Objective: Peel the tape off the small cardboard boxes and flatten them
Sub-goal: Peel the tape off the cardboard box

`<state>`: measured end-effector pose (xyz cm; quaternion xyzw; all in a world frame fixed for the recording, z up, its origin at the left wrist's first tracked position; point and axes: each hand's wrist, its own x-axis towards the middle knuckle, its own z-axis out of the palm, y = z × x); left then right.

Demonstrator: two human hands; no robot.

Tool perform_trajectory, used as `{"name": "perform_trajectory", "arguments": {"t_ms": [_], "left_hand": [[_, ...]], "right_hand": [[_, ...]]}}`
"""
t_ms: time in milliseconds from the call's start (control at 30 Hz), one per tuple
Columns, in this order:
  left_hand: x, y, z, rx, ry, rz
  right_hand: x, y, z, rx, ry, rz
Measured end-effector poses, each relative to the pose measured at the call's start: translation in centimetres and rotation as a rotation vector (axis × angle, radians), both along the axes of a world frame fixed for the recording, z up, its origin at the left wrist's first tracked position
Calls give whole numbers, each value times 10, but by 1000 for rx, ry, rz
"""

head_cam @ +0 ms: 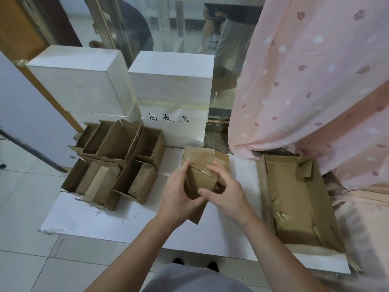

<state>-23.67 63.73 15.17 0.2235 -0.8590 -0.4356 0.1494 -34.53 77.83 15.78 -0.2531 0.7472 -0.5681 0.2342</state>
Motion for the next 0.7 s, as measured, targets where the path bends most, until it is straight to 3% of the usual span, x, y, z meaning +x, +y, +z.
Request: {"name": "perform_trajectory", "arguments": {"t_ms": [267,367,433,700], "left_hand": [[0,-13,3,204,57,-133],[0,-3,4,380,22,-121],[0,6,7,393,-4,-71],[2,25,2,195,-207,9]], "right_hand": [[-27,15,6,-110,-210,111],[-28,11,9,-45,-115,132],[-28,9,9,-3,-59,100],[-22,11,4,141,217,85]]}}
